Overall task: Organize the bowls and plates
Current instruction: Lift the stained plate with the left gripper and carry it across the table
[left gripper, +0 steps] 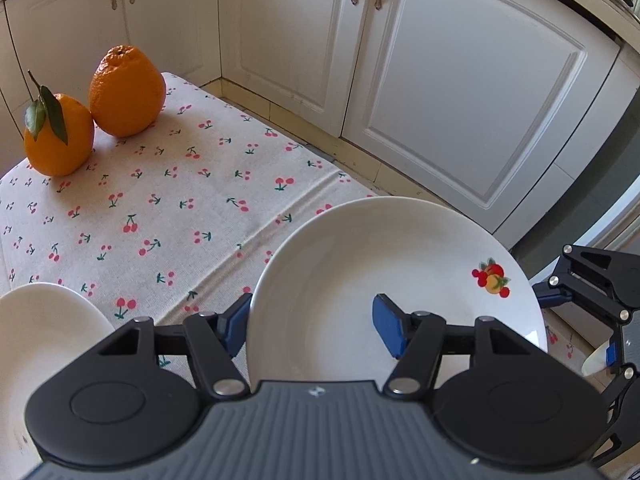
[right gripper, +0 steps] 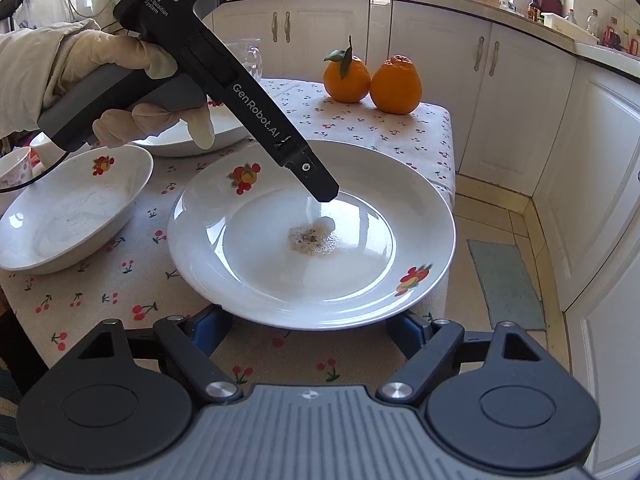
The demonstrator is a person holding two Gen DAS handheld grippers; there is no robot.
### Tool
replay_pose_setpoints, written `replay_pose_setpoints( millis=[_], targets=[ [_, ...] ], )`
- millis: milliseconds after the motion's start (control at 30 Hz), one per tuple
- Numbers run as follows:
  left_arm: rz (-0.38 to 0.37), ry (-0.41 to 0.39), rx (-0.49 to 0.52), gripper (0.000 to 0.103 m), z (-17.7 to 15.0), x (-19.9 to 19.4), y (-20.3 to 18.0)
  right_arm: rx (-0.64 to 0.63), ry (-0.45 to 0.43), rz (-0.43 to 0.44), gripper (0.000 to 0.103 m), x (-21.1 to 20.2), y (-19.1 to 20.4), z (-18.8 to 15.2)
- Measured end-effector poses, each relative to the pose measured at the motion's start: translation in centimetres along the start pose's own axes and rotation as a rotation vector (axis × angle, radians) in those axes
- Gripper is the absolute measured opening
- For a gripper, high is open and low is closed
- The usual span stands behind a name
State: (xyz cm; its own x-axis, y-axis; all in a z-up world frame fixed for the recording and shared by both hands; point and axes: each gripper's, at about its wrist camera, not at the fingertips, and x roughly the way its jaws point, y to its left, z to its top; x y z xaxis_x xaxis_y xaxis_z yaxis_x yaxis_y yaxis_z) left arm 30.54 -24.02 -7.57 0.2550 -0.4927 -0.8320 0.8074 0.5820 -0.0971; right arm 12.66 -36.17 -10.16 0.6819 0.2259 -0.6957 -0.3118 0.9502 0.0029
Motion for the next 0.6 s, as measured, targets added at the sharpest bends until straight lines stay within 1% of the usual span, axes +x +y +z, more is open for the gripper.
replay_pose_setpoints(
  millis=[267,600],
  targets=[
    [0.0,-0.028,-0.007,0.063,1.3,0.6,1.0,0.0,0.0,-0.012,0.087,1.0,-1.0,1.0],
    [0.003,-0.031,-0.014,0.063,1.9,1.4,1.6,0.006,0.002,-0.017,0.087,1.3,-1.3,1.5]
  ],
)
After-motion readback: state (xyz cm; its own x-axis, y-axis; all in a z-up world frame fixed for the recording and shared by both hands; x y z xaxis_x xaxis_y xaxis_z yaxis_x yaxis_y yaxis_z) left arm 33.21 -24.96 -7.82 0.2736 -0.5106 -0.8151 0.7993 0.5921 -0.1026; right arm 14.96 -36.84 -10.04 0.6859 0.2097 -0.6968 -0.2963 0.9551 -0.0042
